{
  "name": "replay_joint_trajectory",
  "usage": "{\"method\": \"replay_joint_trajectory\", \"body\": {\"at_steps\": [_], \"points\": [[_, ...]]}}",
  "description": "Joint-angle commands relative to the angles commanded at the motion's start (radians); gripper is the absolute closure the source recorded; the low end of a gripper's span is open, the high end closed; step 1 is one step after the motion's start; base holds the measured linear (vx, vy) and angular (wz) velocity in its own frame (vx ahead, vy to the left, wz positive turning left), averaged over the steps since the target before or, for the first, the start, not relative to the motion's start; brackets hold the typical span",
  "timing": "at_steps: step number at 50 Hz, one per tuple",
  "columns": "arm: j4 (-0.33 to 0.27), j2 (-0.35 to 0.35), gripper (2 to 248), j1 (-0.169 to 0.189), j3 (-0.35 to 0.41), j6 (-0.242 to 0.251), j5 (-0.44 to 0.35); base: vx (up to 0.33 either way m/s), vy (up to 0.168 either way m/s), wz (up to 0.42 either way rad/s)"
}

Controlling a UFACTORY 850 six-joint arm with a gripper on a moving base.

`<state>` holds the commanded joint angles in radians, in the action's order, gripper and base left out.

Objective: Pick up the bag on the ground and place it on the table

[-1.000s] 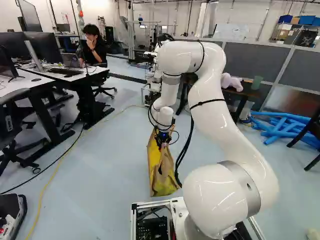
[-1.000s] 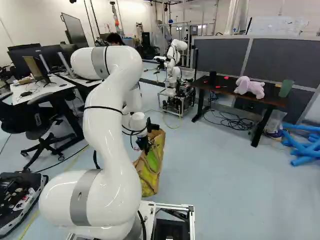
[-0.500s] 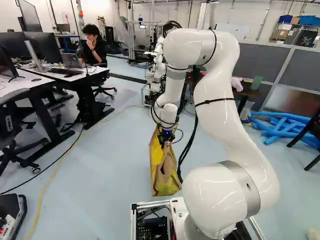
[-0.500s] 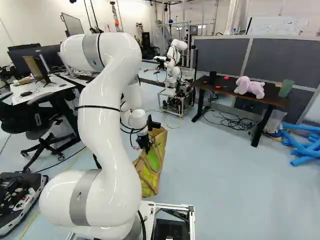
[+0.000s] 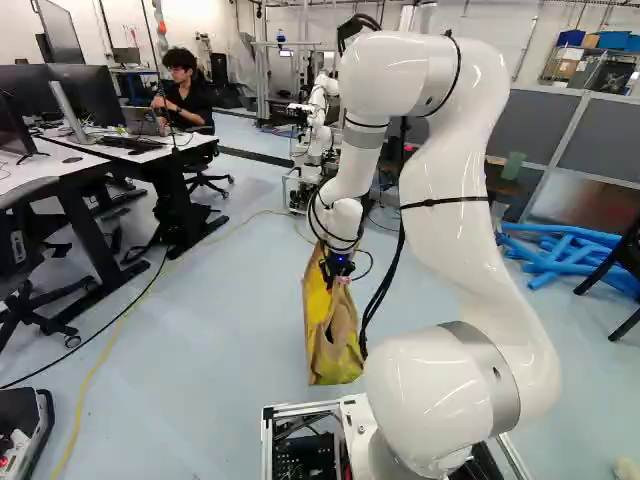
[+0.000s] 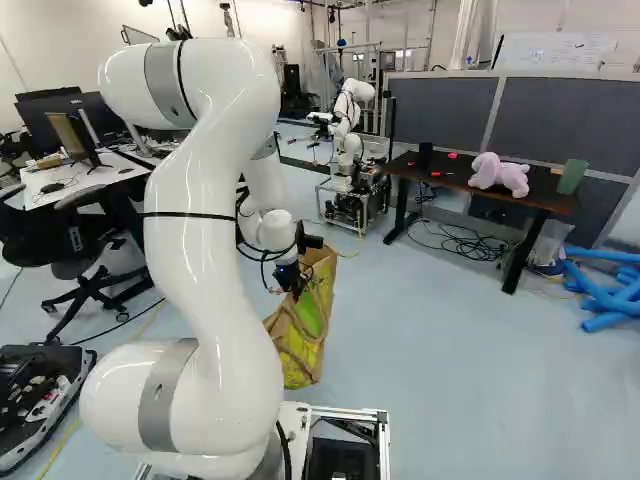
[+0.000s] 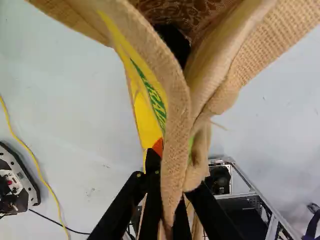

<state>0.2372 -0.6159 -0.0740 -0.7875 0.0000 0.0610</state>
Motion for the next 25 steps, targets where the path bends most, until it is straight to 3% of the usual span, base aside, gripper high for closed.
{"method": "replay_joint_trajectory", "body": {"at_steps": [25], "points": [[-0.054, 0.101, 229, 0.003, 0.037, 0.0, 0.062, 0.0, 0.0, 0.0]]}}
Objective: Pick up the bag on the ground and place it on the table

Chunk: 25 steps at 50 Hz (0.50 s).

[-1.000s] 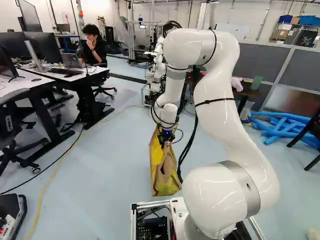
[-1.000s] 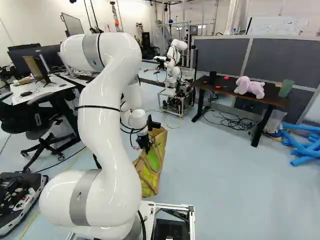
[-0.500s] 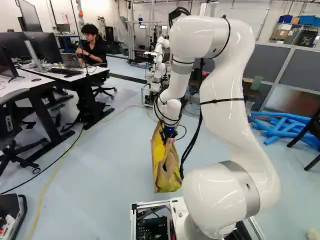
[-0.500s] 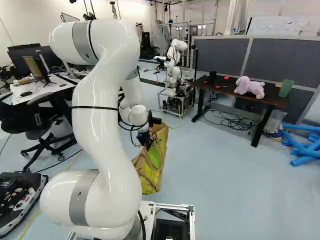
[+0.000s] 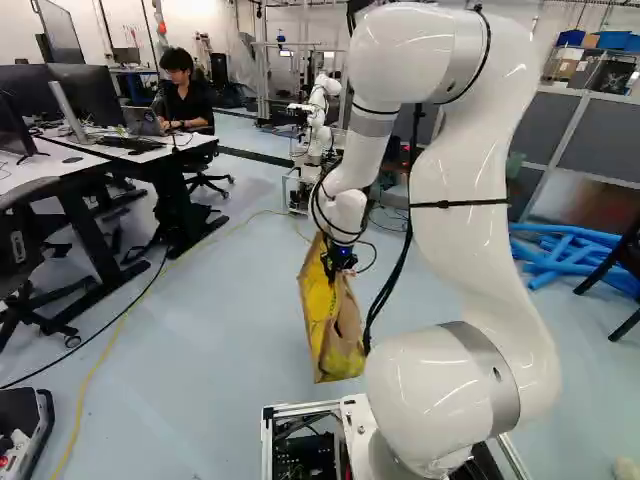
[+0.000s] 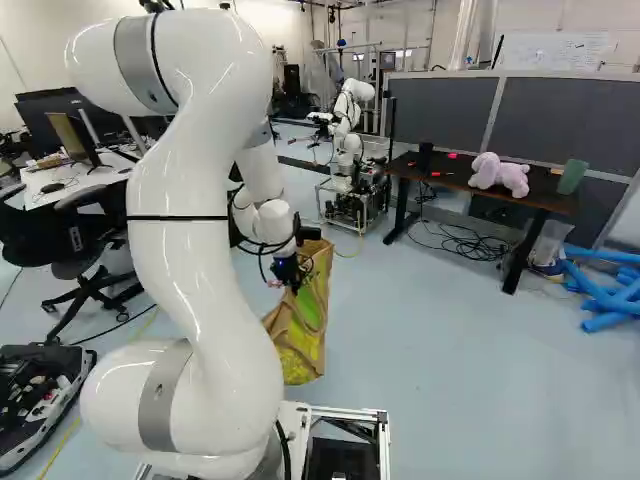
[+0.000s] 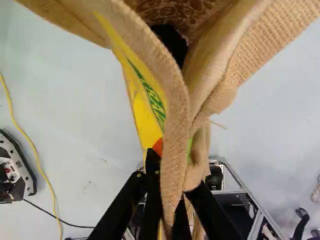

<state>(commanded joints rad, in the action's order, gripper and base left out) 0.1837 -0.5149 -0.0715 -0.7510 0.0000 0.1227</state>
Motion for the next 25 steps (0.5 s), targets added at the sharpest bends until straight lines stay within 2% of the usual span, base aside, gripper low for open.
{"method": "replay_joint_trajectory", "body": {"at_steps": [25], "points": [[-0.009, 0.086, 229, 0.004, 0.007, 0.0, 0.089, 0.0, 0.0, 0.0]]}}
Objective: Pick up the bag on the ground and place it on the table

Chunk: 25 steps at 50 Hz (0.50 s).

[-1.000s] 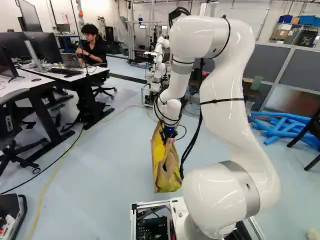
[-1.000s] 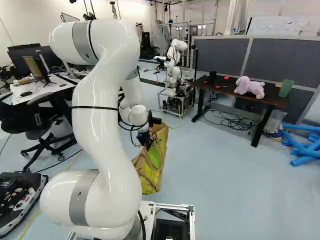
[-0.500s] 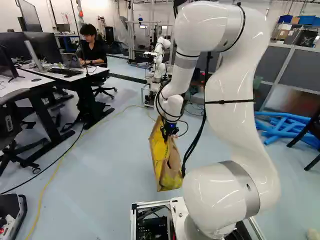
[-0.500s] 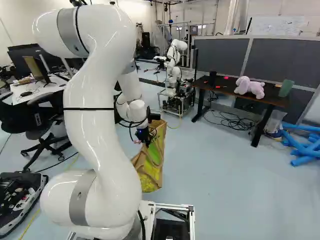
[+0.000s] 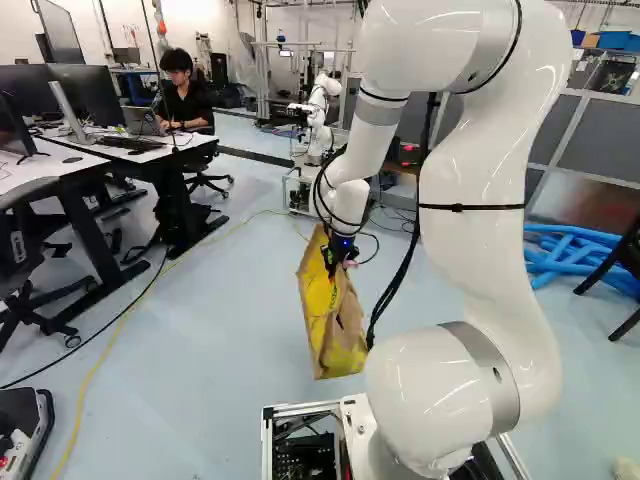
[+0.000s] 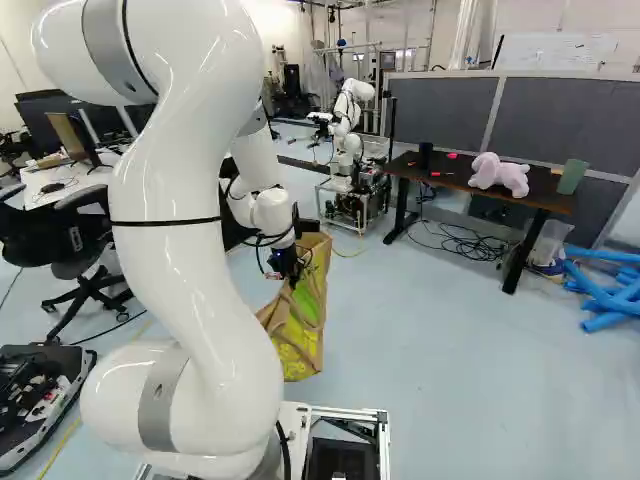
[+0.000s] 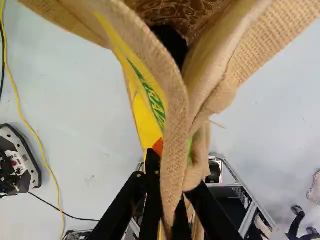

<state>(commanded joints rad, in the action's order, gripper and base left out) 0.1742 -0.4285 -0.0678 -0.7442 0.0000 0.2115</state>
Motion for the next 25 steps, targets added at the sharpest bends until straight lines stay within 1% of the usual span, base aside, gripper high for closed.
{"method": "replay_joint_trajectory", "body": {"at_steps": [25], "points": [[0.0, 0.088, 229, 0.003, 0.008, 0.0, 0.094, 0.0, 0.0, 0.0]]}}
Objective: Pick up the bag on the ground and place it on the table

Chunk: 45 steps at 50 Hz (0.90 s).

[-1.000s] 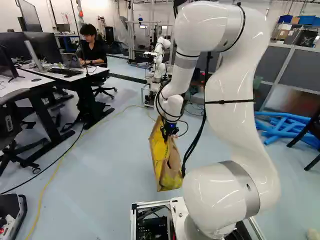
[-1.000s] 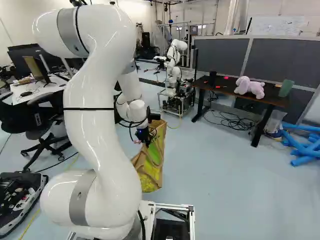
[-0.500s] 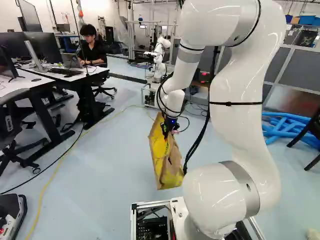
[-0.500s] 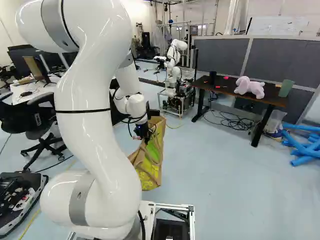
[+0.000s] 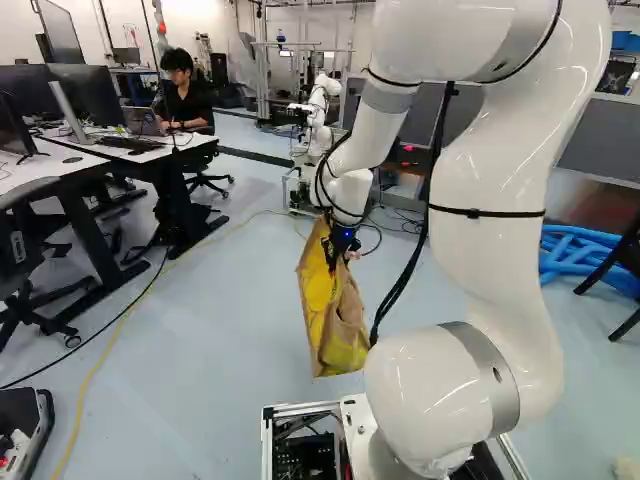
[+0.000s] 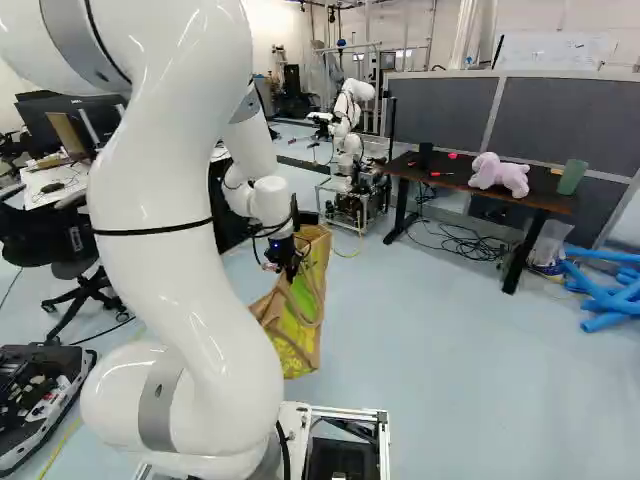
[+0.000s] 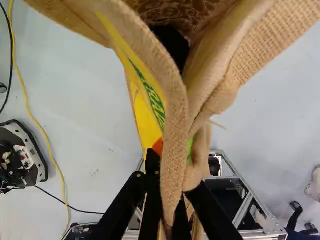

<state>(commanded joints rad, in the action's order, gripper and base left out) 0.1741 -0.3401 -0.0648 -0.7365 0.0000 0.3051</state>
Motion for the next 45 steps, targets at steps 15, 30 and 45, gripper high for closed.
{"method": "replay_joint_trajectory", "body": {"at_steps": [15, 30, 45], "points": [[0.0, 0.052, 229, 0.002, 0.002, 0.0, 0.059, 0.0, 0.0, 0.0], [-0.006, 0.105, 229, 0.003, 0.003, 0.0, 0.112, 0.0, 0.0, 0.0], [-0.071, 0.157, 229, 0.005, 0.005, 0.0, 0.13, 0.0, 0.0, 0.0]]}}
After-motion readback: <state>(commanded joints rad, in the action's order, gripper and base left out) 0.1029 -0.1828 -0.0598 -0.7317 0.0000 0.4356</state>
